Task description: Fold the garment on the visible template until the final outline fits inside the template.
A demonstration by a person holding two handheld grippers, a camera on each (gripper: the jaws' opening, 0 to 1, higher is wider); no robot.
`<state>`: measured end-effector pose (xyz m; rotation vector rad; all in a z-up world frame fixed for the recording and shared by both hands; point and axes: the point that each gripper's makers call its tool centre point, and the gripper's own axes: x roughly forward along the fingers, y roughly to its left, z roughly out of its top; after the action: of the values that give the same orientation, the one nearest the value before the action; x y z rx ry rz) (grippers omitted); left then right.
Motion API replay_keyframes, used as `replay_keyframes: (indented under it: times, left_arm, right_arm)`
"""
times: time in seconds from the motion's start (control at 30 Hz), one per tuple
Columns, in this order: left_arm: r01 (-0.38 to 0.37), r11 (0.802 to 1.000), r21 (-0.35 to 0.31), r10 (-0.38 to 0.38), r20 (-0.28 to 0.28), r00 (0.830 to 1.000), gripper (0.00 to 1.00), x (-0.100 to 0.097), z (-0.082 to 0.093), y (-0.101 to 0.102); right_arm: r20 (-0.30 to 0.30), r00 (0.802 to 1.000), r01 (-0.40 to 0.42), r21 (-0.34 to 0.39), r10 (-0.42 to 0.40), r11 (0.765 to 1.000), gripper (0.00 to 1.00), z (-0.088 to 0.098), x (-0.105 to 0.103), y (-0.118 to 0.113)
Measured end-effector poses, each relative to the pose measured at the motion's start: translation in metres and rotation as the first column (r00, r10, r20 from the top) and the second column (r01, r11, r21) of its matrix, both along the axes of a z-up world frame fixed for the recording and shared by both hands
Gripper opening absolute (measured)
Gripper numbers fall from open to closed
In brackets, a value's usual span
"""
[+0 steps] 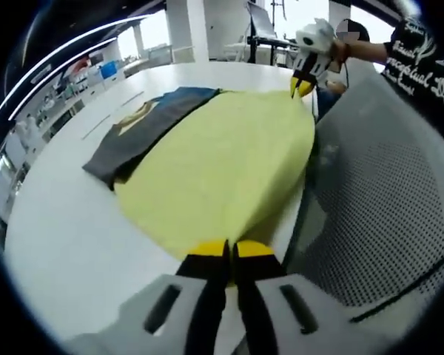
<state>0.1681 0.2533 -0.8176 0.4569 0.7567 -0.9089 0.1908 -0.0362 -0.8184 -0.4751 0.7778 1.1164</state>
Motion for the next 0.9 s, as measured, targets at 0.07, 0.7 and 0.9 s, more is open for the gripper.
replay_keyframes:
  times: [0.07,0.7,0.9]
  left_arm:
    - [-0.005,1.0,-0.001,0.005,-0.007,1.0,0.0,-0.004,-0.001,0.001]
    - [-0.026,0.998,-0.055,0.026,-0.011,1.0,0.0,-0.036,0.026,-0.002]
    - [-0.021,0.998,-0.059,0.02,-0.009,1.0,0.0,-0.042,0.037,-0.001]
  right_arm:
    - [-0.002,1.0,0.006,0.002,-0.006,1.0,0.0,0.002,-0.005,-0.002]
    - [0.0,0.999,0.032,-0.002,-0.032,0.999,0.0,0.023,-0.033,-0.008]
    - [0.019,1.0,0.023,-0.02,-0.022,1.0,0.0,0.032,-0.034,-0.011]
